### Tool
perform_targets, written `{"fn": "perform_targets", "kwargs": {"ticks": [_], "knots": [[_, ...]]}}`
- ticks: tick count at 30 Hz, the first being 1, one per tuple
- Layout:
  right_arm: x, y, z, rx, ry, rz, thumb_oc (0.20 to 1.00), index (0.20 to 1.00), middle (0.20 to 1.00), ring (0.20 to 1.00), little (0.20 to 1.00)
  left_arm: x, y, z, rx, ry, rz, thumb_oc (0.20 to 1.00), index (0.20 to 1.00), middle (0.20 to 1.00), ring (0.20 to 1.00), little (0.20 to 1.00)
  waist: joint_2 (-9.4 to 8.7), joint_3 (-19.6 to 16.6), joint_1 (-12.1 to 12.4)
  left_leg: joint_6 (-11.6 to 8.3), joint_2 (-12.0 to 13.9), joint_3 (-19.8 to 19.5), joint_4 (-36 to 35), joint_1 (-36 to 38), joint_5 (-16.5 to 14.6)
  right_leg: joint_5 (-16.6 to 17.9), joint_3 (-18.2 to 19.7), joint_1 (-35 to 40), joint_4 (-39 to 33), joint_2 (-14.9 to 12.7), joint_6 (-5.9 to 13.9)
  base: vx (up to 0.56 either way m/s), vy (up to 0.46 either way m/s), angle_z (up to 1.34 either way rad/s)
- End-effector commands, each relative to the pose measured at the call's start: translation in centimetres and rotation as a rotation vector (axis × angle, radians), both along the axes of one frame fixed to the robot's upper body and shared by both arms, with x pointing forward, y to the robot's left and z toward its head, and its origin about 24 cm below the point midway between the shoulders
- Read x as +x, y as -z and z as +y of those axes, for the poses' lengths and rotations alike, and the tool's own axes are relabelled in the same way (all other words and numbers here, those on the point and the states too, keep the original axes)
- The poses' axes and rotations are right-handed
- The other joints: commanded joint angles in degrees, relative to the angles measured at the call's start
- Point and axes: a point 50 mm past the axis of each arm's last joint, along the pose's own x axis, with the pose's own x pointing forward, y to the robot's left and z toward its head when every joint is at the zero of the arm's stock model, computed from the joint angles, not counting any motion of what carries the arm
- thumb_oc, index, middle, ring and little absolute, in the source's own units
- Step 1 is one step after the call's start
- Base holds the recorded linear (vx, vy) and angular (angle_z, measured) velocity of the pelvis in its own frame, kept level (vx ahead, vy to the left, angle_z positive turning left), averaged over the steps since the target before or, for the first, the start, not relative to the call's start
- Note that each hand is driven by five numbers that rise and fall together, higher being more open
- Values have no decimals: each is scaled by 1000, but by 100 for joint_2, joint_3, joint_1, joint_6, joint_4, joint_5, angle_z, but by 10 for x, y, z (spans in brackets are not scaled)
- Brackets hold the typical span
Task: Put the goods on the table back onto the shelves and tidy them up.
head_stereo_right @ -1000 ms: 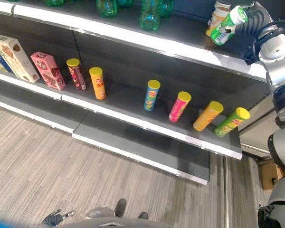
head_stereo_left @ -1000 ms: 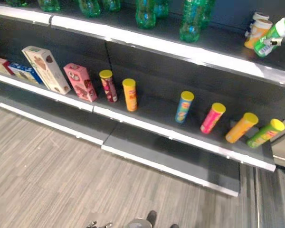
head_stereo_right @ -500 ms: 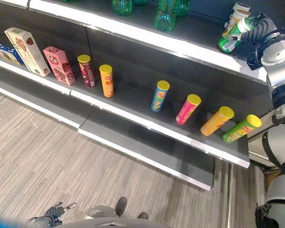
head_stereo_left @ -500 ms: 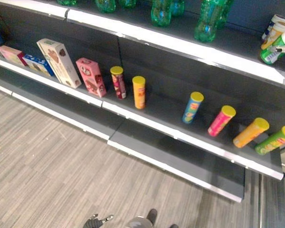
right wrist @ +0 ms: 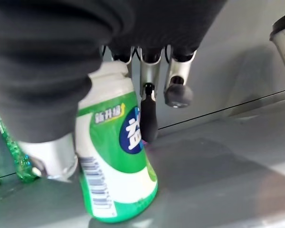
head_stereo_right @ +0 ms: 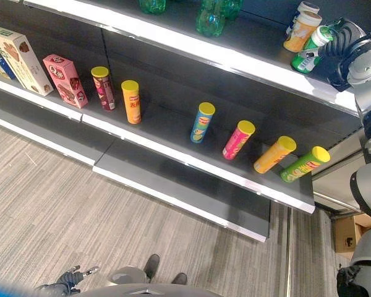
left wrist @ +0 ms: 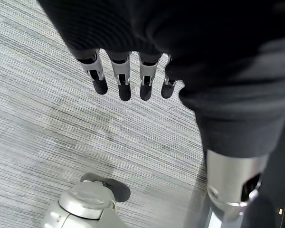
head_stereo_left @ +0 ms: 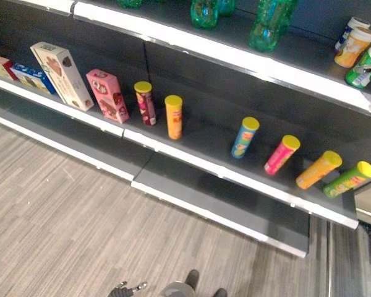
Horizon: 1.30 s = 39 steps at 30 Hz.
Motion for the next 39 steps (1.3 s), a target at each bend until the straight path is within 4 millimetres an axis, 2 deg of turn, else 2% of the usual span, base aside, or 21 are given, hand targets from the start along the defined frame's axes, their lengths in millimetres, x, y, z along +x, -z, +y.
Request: {"fn": "perform_targets", "kwargs": {"ticks": [1, 11, 16, 20, 21, 23, 24, 25, 29, 30, 31, 34, 35, 37, 39], "knots": [[-10, -36, 0, -42, 10, -105, 1000, 1000, 1000, 1000, 1000, -2, -8, 21, 61, 13, 7, 1000, 1000, 1000, 1000, 1000, -269, -15, 119, -548, 597, -140, 24, 6, -772, -527, -125, 640, 93, -707, 646, 0, 0, 0], [-10, -37, 1, -17, 16, -161, 1000, 1000, 1000, 1000, 1000, -4, -8, 22, 65, -4, 8, 1000, 1000, 1000, 1000, 1000, -258, -20, 131, -537, 583, -190, 24, 6, -775, -527, -153, 646, 94, -709, 639, 0, 0, 0], [-14, -46, 2, -37, 21, -210, 1000, 1000, 1000, 1000, 1000, -6, -7, 23, 69, -14, 16, 1000, 1000, 1000, 1000, 1000, -261, -30, 78, -535, 586, -166, 24, 22, -788, -529, -126, 648, 94, -710, 636, 0, 0, 0], [-31, -75, 25, -81, -98, -424, 1000, 1000, 1000, 1000, 1000, -10, -4, 18, 70, -46, 28, 1000, 1000, 1000, 1000, 1000, -197, -48, -148, -504, 616, -66, 24, 66, -829, -504, -22, 620, 95, -718, 639, -1, 11, -4], [-41, -78, 31, -96, -139, -492, 1000, 1000, 1000, 1000, 1000, -11, -4, 17, 70, -54, 31, 1000, 1000, 1000, 1000, 1000, -167, -56, -207, -491, 632, -24, 24, 90, -853, -508, 27, 612, 99, -719, 640, -36, 59, -13], [-63, -70, 31, -81, -189, -613, 1000, 1000, 1000, 1000, 1000, -14, -3, 16, 75, -69, 36, 1000, 1000, 1000, 1000, 1000, -134, -74, -348, -423, 597, 20, 24, 91, -811, -436, 9, 579, 93, -772, 647, -27, 64, -6], [-74, -64, 31, -76, -208, -659, 1000, 1000, 1000, 1000, 1000, -14, -2, 15, 76, -76, 38, 1000, 1000, 1000, 1000, 1000, -100, -82, -425, -394, 592, 39, 24, 103, -828, -427, 41, 569, 93, -784, 660, 29, 43, -5], [-101, -38, 33, -3, -278, -758, 1000, 1000, 1000, 1000, 1000, -11, 0, 8, 66, -63, 34, 1000, 1000, 1000, 1000, 1000, 4, -105, -546, -346, 602, 147, 24, 179, -880, -423, 145, 562, 93, -807, 672, 36, 38, -13], [-121, 15, 33, 151, -310, -767, 1000, 1000, 1000, 1000, 1000, -1, -1, 0, 47, -10, -4, 1000, 1000, 1000, 1000, 1000, 180, -80, -707, -260, 608, 306, 24, 279, -963, -432, 361, 517, 117, -840, 694, 13, 60, -73], [-124, 36, 32, 217, -302, -737, 1000, 1000, 1000, 1000, 1000, 2, -1, -2, 45, 15, -10, 1000, 1000, 1000, 1000, 1000, 231, -85, -770, -199, 575, 361, 24, 300, -966, -379, 460, 468, 120, -877, 715, 10, 170, -63], [-128, 71, 32, 287, -278, -642, 1000, 1000, 1000, 1000, 1000, 9, -3, -4, 37, 35, -36, 1000, 1000, 1000, 1000, 1000, 333, -48, -894, -144, 567, 506, 24, 391, -1038, -373, 658, 404, 188, -904, 738, 6, 186, -45], [-135, 118, 38, 445, -253, -532, 1000, 1000, 1000, 1000, 1000, 14, -5, -7, 27, 57, -59, 1000, 1000, 1000, 1000, 1000, 416, -20, -1062, -45, 509, 677, 24, 414, -1041, -249, 898, 266, 225, -976, 784, -3, 168, -46], [-137, 145, 44, 563, -253, -466, 1000, 1000, 1000, 1000, 1000, 17, -6, -8, 25, 65, -75, 1000, 1000, 1000, 1000, 1000, 471, 18, -1178, 11, 483, 795, 24, 446, -1072, -179, 1084, 153, 291, -1010, 811, -11, 206, -46], [-139, 171, 49, 588, -232, -348, 1000, 1000, 1000, 1000, 1000, 23, -10, -6, 26, 68, -103, 1000, 1000, 1000, 1000, 1000, 518, 79, -1349, 109, 410, 986, 24, 460, -1090, 52, 1375, -49, 388, -1071, 883, -27, 210, -94], [-137, 176, 52, 617, -234, -338, 1000, 1000, 1000, 1000, 1000, 25, -11, -6, 27, 72, -115, 1000, 1000, 1000, 1000, 1000, 524, 106, -1373, 143, 399, 1099, 24, 472, -1102, 100, 1521, -148, 438, -1086, 902, -35, 171, -73]]}}
